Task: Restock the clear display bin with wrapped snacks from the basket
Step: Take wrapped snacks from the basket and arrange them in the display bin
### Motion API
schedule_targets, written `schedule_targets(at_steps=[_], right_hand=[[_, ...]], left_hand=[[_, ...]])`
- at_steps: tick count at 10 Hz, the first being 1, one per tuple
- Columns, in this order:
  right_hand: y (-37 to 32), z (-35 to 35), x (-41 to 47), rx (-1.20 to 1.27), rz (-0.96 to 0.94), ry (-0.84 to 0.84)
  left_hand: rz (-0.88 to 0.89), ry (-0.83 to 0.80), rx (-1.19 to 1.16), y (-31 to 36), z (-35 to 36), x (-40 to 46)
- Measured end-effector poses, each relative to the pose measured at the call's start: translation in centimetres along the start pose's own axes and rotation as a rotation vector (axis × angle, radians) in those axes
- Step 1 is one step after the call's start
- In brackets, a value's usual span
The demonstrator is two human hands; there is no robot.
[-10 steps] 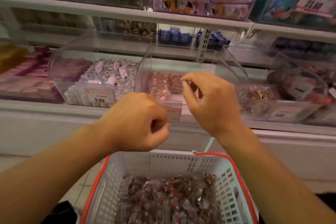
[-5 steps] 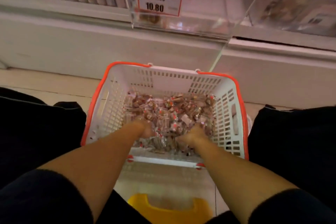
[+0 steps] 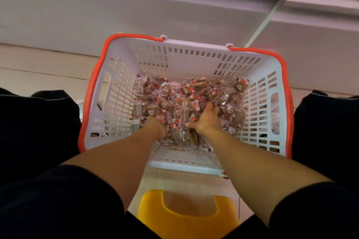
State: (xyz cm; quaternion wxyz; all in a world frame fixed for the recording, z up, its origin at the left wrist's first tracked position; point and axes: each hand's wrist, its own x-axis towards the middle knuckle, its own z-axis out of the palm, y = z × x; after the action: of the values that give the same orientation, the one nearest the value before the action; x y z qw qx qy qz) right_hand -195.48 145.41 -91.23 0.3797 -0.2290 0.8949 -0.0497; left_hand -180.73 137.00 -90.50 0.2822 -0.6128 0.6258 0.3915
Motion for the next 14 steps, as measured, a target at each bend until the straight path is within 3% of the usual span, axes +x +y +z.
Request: schedule_targets(at_steps=[2,4,5,6,8,9,10,11,12,13,14], right_hand=[[0.4,-0.9,0.2,0.032,-0.122,-0.068],[0.4,-1.2,-1.1,-0.265,-0.171,-0.130],[1.0,-1.1,-1.6,-0.336,-0.173,-0.081],[1.3,-1.5,-2.2,-0.346,-0.141,-0.087],[0.3,-3.6,-2.3,-0.088,-0.066,-0.159],[0.0,-3.9,-2.0,0.056,-0.087,-0.161],[-0.7,-5.4,-2.5,0.169,-0.105,-0.228],[-2.0,-8.5,-3.7,0.330,-0.176,-0.377],[-4.0,-12.6,-5.3,0.536,-0.241,-0.531],[-5.7,-16.9,-7.4,0.665,-0.371,-0.625],[-7.5,-21.2,-10.4,0.658,-0.540,-0.516]], left_hand=[[0.128,-0.008,0.076,-0.1,0.5,0.3],[0.213,-0.044,0.436,-0.2,1.1,-0.2],[0.243,-0.068,0.519,-0.1,1.2,0.1],[0.263,-0.125,0.519,0.3,0.6,-0.3],[0.269,-0.064,0.539,-0.1,1.2,-1.0],[0.239,-0.092,0.467,0.2,1.0,-1.3],[0.182,-0.231,0.260,0.3,-0.1,-1.7],[0.107,-0.407,-0.251,0.2,-2.6,-2.1],[0.180,-0.635,-0.751,1.0,-6.2,-3.4],[0.399,-0.645,-0.901,3.3,-9.7,-6.9],[0.582,-0.595,-0.928,6.5,-13.2,-11.4]])
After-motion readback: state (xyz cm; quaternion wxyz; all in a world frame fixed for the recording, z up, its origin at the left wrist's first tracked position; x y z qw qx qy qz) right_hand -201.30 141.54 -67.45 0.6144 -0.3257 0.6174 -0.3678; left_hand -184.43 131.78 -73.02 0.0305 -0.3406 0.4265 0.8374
